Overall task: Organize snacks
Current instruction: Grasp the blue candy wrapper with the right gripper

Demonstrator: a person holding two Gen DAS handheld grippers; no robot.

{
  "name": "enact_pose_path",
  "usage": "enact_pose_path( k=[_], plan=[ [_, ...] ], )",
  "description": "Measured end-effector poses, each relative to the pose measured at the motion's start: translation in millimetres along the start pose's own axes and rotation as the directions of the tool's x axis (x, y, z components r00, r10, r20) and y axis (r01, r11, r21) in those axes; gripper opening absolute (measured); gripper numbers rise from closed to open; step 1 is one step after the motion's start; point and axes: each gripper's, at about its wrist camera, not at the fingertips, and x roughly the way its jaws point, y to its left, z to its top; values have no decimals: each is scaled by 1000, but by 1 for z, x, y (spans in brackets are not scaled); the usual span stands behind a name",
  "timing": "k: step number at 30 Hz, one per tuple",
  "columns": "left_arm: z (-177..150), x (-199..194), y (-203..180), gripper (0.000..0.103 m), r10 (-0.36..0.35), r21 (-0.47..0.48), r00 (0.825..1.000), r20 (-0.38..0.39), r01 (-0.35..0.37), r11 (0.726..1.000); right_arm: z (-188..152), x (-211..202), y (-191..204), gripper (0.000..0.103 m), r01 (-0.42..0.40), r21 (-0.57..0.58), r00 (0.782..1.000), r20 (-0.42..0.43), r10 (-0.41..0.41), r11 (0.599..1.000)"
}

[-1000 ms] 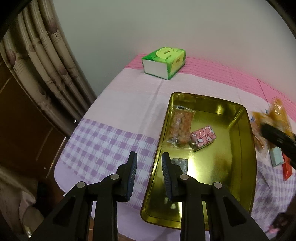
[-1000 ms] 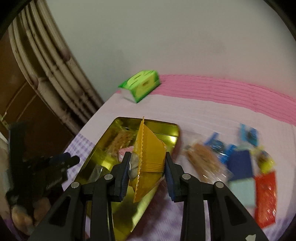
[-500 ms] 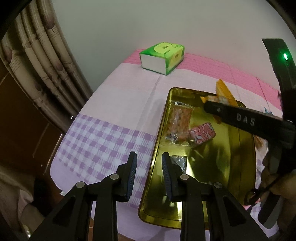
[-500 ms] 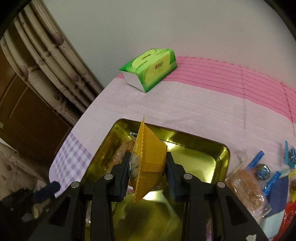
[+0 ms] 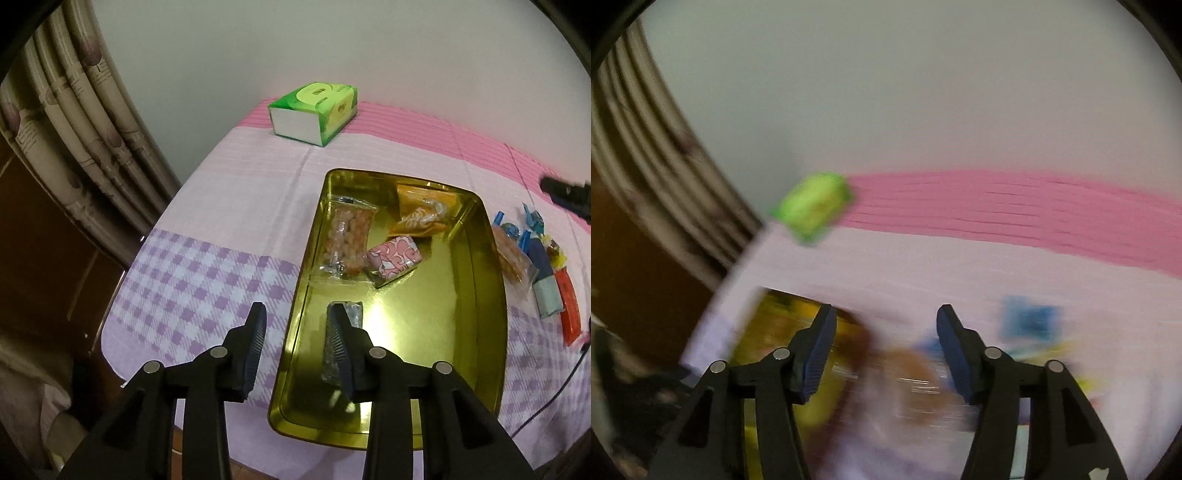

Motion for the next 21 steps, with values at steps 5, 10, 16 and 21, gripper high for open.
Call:
enact_pose_path(
  k=[5,10,16,21],
  plan=[
    [-2,1,-8,43,15,34,1000,5,-15,999,-3,13,-62,55,116,76,990,-89,-109,990],
    [-3,2,-9,46,16,41,1000,0,-15,999,1,30,-67,55,141,58,985,-113,-134,988],
    [-3,6,-11,47,15,54,1000,-9,-14,998,6,59,-62,54,170,42,976,-142,-162,985],
    [-4,8,-15,47,23,78,1000,-11,-22,997,7,72,-61,24,234,-25,960,-154,-235,972]
  ],
)
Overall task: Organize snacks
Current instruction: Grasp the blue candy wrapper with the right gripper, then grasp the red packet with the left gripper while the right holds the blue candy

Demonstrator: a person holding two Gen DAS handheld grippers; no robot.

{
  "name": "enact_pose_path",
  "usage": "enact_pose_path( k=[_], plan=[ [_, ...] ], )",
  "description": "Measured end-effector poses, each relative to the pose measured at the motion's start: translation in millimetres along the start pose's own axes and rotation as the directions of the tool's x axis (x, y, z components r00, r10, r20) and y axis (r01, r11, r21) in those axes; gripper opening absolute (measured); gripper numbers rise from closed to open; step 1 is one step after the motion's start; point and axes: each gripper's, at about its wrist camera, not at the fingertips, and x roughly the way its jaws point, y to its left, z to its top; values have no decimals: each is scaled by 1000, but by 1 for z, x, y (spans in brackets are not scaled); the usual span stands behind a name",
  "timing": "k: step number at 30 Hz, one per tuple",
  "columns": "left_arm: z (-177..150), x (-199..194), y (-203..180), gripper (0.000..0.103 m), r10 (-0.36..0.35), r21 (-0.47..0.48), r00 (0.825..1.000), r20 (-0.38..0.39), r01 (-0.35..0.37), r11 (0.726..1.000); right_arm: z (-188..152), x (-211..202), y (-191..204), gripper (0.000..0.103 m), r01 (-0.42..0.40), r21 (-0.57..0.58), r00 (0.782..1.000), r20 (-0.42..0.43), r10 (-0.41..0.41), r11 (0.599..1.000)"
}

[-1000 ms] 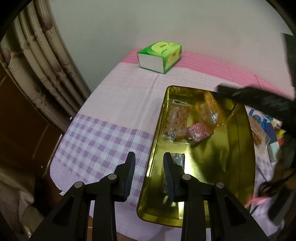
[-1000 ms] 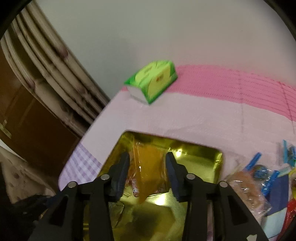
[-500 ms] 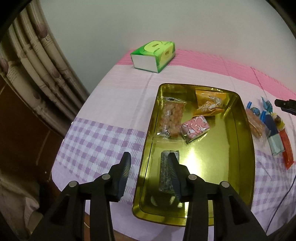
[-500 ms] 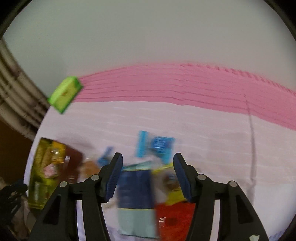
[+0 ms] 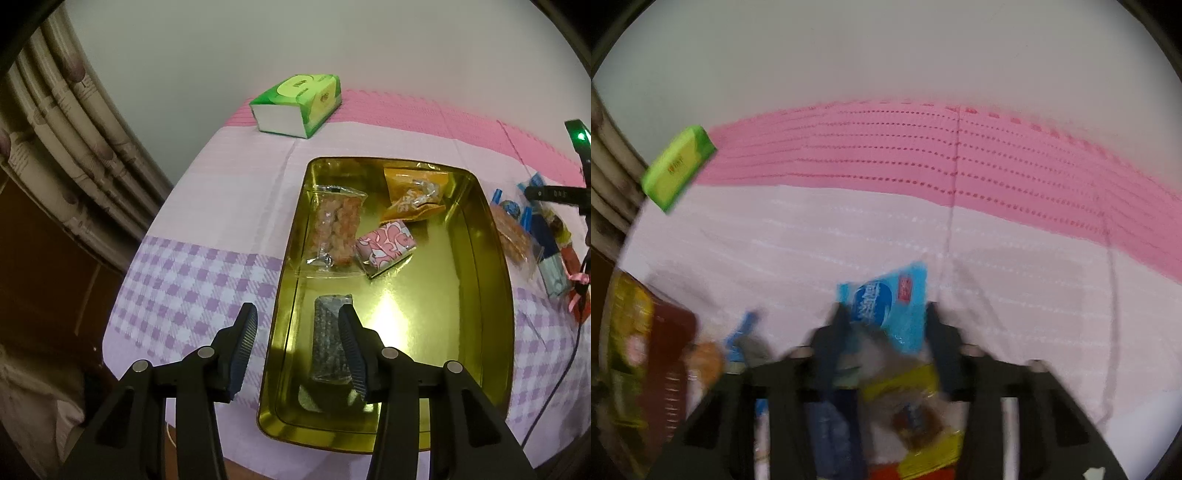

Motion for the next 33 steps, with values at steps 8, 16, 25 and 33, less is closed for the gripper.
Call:
enact_pose_path(
  k=[8,16,25,33],
  plan=[
    [-1,-3,-4,47,3,19,1000,15,-3,1000,-42,-78,-50,21,-86,79,982,174,71,993],
    [-6,-31,-26,47,-72,118,989,126,57,991,-158,-125,-131,21,53,158,982,170,-80,986],
    [-9,-63,-121,47,-400,298,915,-57,398,868,-210,-125,-193,21,107,264,970,182,-158,958],
    [22,-56,-246,57,-580,215,746,-327,656,723,-215,-116,-198,24,71,285,957,249,-145,956]
  ],
)
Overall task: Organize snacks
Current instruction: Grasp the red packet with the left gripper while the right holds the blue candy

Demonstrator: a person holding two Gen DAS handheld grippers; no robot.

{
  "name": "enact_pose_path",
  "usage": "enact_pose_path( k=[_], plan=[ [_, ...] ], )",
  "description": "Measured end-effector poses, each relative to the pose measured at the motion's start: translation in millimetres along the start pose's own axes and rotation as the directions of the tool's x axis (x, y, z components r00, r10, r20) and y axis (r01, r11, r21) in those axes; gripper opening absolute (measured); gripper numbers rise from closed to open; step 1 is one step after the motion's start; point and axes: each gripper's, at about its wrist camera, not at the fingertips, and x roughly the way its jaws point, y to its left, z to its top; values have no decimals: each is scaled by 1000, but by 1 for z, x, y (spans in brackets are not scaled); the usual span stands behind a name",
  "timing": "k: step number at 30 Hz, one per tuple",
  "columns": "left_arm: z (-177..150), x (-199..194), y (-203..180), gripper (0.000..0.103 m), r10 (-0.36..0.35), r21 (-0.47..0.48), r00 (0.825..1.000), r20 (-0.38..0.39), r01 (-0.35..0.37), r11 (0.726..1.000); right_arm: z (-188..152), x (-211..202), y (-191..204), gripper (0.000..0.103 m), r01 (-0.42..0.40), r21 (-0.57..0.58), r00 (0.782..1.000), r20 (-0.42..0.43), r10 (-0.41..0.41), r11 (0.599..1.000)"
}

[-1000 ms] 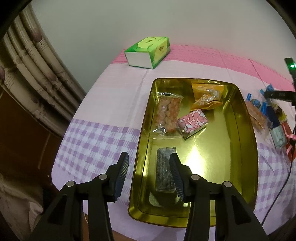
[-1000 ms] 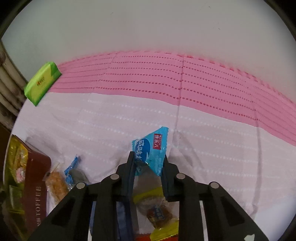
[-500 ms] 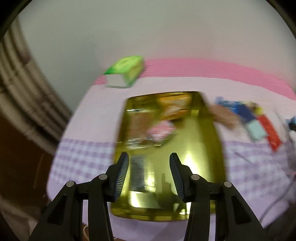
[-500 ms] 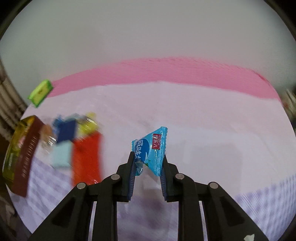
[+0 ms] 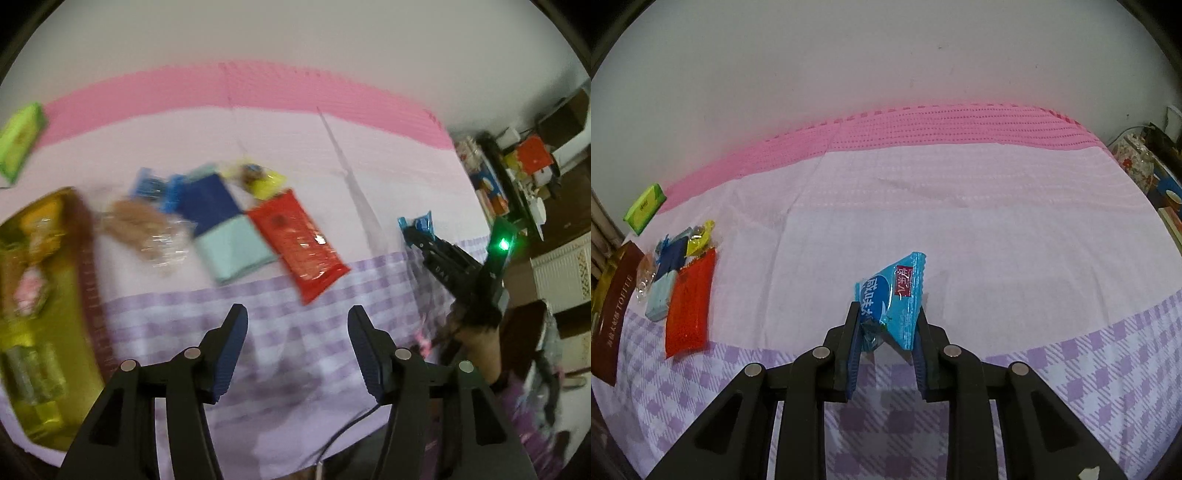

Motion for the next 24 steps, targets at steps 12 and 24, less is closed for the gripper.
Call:
enact_pose_path(
  k=[12,24],
  plan=[
    [53,102,-9,57,52,-245,979,-195,-100,964,1,0,-12,26,-98,57,995,11,97,994],
    [78,129,-52,87,274,-153,939,-210,-308,939,-1,0,-17,26,-136,86,991,18,135,987]
  ],
)
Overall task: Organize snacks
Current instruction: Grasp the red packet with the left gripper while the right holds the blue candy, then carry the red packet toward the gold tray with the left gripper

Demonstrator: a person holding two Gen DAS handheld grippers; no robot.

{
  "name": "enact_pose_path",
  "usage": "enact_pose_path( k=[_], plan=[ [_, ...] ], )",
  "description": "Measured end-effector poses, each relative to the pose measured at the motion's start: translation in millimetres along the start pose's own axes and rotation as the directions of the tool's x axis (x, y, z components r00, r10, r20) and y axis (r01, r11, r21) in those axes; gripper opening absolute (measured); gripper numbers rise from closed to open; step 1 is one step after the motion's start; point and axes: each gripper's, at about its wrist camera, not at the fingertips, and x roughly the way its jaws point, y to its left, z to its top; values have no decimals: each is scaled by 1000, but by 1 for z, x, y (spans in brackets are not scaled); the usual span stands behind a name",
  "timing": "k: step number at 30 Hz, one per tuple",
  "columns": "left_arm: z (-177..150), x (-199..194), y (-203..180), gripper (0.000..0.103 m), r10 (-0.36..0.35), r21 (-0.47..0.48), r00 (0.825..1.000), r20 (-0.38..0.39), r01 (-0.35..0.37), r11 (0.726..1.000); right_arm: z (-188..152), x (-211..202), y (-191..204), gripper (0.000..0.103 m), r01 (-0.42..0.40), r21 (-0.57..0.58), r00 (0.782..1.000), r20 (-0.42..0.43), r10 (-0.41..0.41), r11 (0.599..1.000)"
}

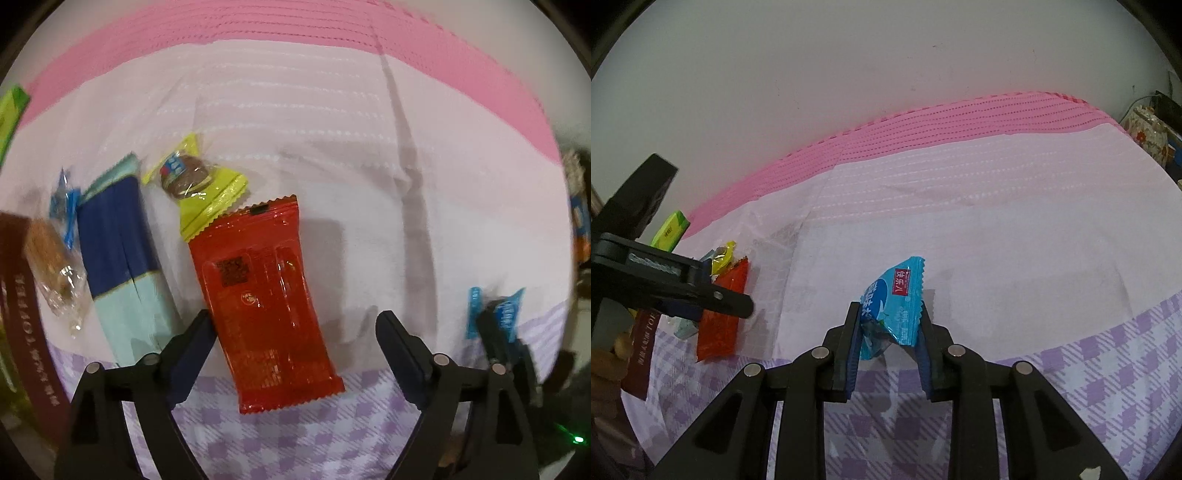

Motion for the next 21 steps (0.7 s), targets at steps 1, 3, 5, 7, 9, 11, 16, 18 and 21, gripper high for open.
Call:
enact_pose_path(
  k=[1,3,5,7,9,11,16,18,21],
  plan=[
    [-2,-1,-2,87,12,5,1000,14,-12,1000,0,0,-1,26,-2,3,1000,0,2,1000],
    [-8,-4,-3,73,40,3,998,50,-40,999,-1,-1,-1,25,-5,9,1000,1,5,1000],
    [-13,-12,-6,46,56,31,994,99,-60,998,-1,-1,-2,25,-9,13,1000,1,9,1000],
    [-17,-15,-5,45,4,34,997,83,-7,999,-1,-1,-2,25,-11,15,1000,1,11,1000],
    [-24,-19,-3,45,-4,31,995,104,1,1000,0,-1,-3,25,-15,19,1000,2,15,1000],
    [-39,-26,-5,45,-9,55,991,131,1,999,0,-1,-6,24,-23,32,1000,4,23,999],
    [-83,-57,8,45,-72,100,980,186,54,994,-1,-1,-6,22,-23,33,1000,6,23,999],
    [-99,-72,13,45,-94,113,973,211,71,991,0,-1,-3,22,-13,27,1000,6,13,1000],
    [-116,-90,30,45,-114,120,964,242,86,989,-1,0,4,22,18,-5,1000,2,-18,1000]
  ],
)
